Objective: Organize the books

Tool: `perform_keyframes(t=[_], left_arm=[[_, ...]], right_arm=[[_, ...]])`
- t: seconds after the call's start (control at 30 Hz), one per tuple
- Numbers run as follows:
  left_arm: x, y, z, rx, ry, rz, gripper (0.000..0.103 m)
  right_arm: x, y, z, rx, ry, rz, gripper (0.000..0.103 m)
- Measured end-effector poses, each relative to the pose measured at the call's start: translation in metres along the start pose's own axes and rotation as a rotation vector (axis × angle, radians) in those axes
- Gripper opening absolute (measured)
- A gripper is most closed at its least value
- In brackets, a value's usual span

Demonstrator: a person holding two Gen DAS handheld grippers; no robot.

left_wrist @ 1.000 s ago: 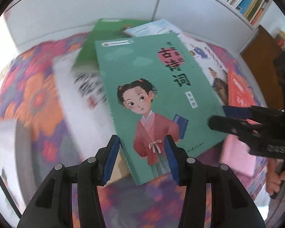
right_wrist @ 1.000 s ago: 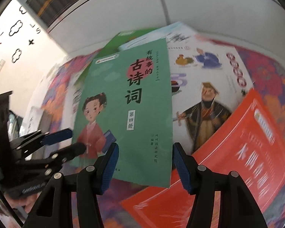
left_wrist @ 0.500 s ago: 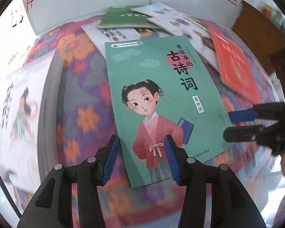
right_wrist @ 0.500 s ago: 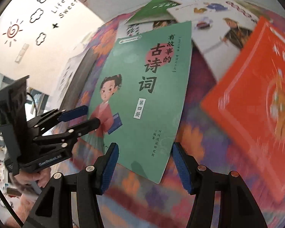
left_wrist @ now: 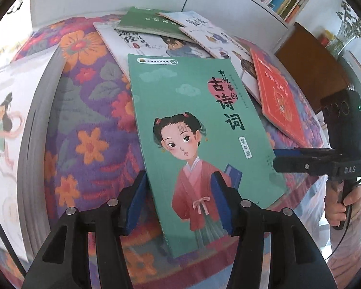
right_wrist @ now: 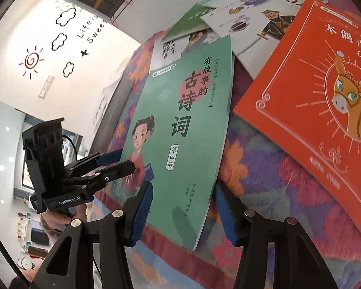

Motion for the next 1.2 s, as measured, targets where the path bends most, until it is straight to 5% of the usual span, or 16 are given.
perform_keyframes(t=[0.2, 0.27, 0.4, 0.67, 0.77, 0.83, 1.0, 1.2], left_arm=[[-0.005, 0.007, -0.009, 0.000, -0.076, -0.022, 0.044], [-0.004, 0.012, -0.010, 0.011, -0.080, 0.002, 0.040], [-0.005, 0.017, -0.013, 0.031, -0.096, 0.019, 0.037], [-0.001, 0.007, -0.006, -0.028, -0.081, -0.001, 0.036], [0.006, 0.003, 0.001, -0.035, -0.015, 0.141, 0.035], [-0.001, 0.007, 0.001, 0.003, 0.005, 0.162, 0.034], [-0.008, 0.023, -0.008, 0.137, -0.015, 0.230, 0.033], [-0.009, 0.020, -0.008, 0.152, -0.045, 0.166, 0.023]], right_arm=[[0.013, -0.017, -0.004, -0.005, -0.093, -0.003, 0.030], [0.014, -0.024, -0.007, -0.040, -0.108, -0.050, 0.030], [0.011, -0.045, -0.016, -0.130, -0.132, -0.120, 0.011], [0.012, -0.038, -0.016, -0.126, -0.140, -0.070, 0.012], [0.016, -0.027, -0.005, -0.065, -0.041, -0.066, 0.016], [0.020, -0.021, 0.006, -0.005, 0.001, -0.055, 0.017], [0.017, -0.040, -0.001, -0.116, -0.045, -0.126, 0.016], [0.019, -0.050, 0.000, -0.172, -0.105, -0.153, 0.010]])
Point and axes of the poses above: each gripper's, at about its wrist camera, not at the fingertips, and x roughly against the way its jaws point, y to its left, z to its underside, the point moved 3 cm from there along -x, roughly the way its jaws point, and after that the axes turned 5 degrees about -y, right-handed, at the moved point
